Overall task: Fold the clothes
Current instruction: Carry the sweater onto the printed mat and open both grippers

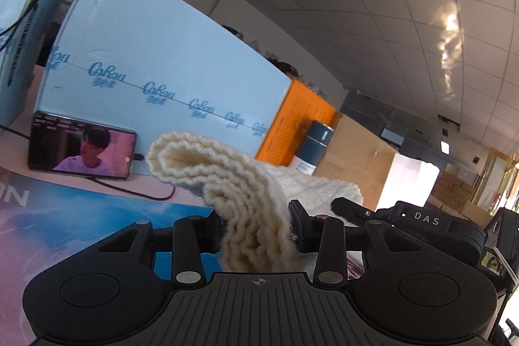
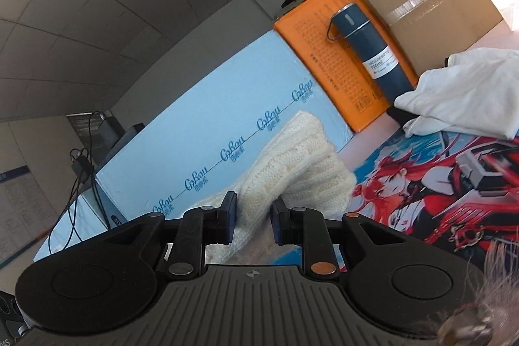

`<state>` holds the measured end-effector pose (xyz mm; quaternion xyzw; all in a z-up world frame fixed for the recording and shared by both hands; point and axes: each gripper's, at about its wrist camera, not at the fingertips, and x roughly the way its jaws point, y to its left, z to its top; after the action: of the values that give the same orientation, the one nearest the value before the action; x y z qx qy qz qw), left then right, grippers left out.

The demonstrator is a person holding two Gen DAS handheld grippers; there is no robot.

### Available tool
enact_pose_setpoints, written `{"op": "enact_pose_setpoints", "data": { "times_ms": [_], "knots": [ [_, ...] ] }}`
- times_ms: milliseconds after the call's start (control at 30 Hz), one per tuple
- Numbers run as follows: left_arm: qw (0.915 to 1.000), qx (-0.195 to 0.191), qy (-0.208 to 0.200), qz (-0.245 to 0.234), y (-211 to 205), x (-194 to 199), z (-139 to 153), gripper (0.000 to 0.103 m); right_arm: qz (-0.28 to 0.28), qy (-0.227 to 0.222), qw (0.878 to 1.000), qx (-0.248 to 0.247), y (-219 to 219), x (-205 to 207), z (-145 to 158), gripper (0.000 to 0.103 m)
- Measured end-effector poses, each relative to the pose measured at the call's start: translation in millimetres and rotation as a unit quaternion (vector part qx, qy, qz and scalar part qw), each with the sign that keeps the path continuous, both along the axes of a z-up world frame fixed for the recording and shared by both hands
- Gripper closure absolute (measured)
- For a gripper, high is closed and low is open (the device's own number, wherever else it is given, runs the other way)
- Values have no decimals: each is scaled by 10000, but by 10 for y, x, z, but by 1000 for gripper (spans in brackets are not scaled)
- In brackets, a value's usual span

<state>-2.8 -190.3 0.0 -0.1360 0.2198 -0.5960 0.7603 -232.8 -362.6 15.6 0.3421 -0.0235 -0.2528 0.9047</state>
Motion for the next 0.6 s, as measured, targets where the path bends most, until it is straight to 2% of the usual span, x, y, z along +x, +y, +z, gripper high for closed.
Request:
{"op": "enact_pose_setpoints", "data": {
  "times_ms": [67,200,333,400,533,567,600],
  "knots": [
    [9993,16,242,285,22,130,-52,65,-13,224,9997,-80,44,208,-19,83],
    [9985,161,237,459,-1,172,-140,65,-174,639,9973,-333,58,489,-124,82],
    [9971,333,685,54,-76,204,-297,64,-472,986,9931,-423,1,557,-202,80],
    [9950,482,860,-141,-115,190,-366,65,-647,1045,9917,-377,-23,496,-232,75],
    [9947,713,692,-274,-181,83,-392,63,-968,1094,9887,-338,-62,375,-247,62],
    [9945,762,665,-262,-184,68,-396,57,-1047,1111,9876,-366,-50,350,-254,59],
    [9941,793,696,-250,-186,72,-406,55,-1109,1118,9866,-416,-30,328,-257,52]
  ]
}}
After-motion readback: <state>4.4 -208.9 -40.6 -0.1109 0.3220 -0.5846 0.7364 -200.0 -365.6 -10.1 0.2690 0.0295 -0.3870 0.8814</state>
